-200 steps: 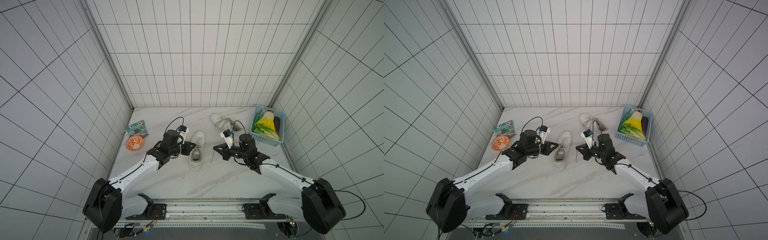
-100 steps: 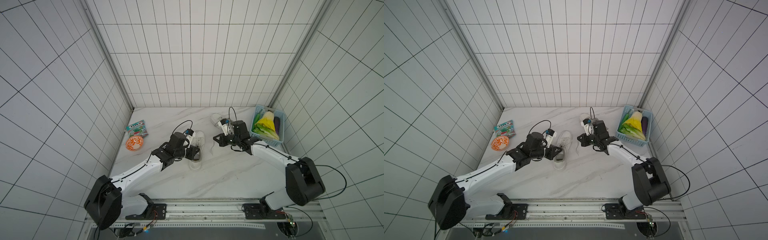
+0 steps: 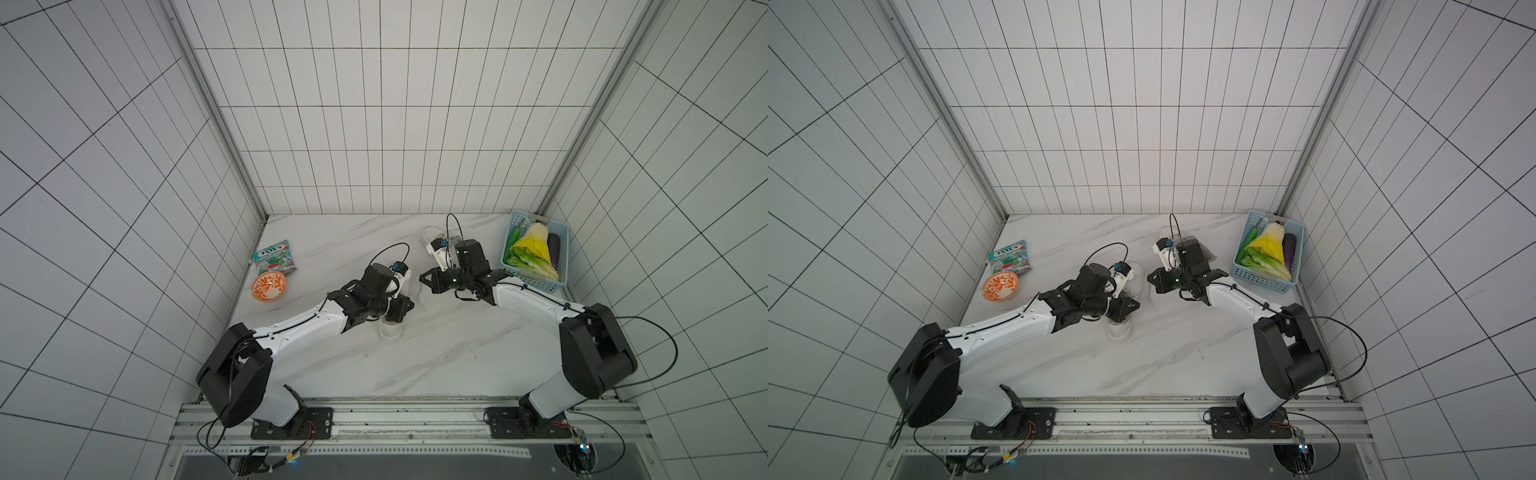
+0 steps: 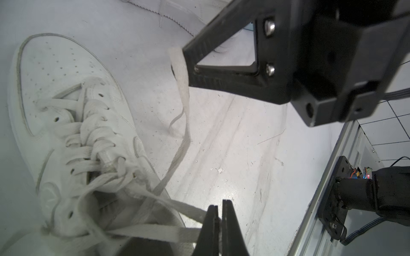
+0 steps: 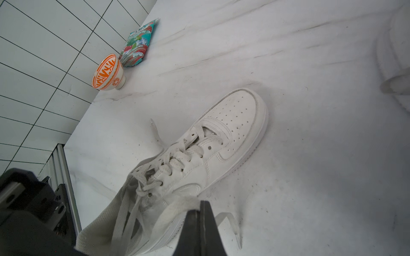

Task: Tie the shoes
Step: Cross the shoelace with the shoelace.

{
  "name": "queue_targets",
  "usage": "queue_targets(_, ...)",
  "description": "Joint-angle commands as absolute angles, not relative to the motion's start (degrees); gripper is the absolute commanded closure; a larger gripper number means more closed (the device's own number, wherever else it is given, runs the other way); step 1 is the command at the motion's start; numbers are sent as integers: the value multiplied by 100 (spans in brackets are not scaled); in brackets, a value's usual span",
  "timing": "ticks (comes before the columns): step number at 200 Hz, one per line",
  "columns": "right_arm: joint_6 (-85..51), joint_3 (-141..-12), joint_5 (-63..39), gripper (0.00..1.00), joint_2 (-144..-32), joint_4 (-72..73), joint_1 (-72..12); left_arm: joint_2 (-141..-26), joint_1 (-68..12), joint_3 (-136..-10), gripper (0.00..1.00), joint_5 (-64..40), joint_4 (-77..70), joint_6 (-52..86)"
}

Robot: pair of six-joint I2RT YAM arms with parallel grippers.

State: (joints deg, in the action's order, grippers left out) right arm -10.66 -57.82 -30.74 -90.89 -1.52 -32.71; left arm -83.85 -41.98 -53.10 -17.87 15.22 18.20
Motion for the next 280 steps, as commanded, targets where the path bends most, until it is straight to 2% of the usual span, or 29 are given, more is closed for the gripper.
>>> queue_targets(1,-782,-5995,-3101,100,-9128,-121,-3369,-8382,-4231,-5481,86,-1881,1521,1712)
queue_targets(21,-643,-5955,-3078,100,-9110,-123,-3403,-8255,-4236,-5488,73,-1915,1521,1683)
queue_targets(38,-544,-5933,-3016,100,-9123,-139,-3428,-8168,-4252,-5506,67,-1978,1536,1637)
queue_targets(105,-35,-5760,-2738,100,-9100,-177,-3515,-7724,-4240,-5617,58,-1640,1892,1566)
queue_targets(126,101,-5624,-2726,100,-8973,-56,-3557,-7404,-3921,-5463,54,-1424,1865,1894)
queue_targets(147,222,-5532,-2759,100,-8878,19,-3613,-7210,-3304,-5180,54,-1784,1620,2164)
queue_targets(183,265,-5506,-2758,100,-8833,18,-3683,-7439,-2699,-5125,62,-2291,1575,2082)
queue_targets(247,255,-5502,-2730,100,-8789,6,-3744,-8428,-2646,-5596,63,-2449,1863,1760)
queue_targets(280,255,-5511,-2733,100,-8806,1,-3771,-8616,-2663,-5682,70,-2622,1802,1748)
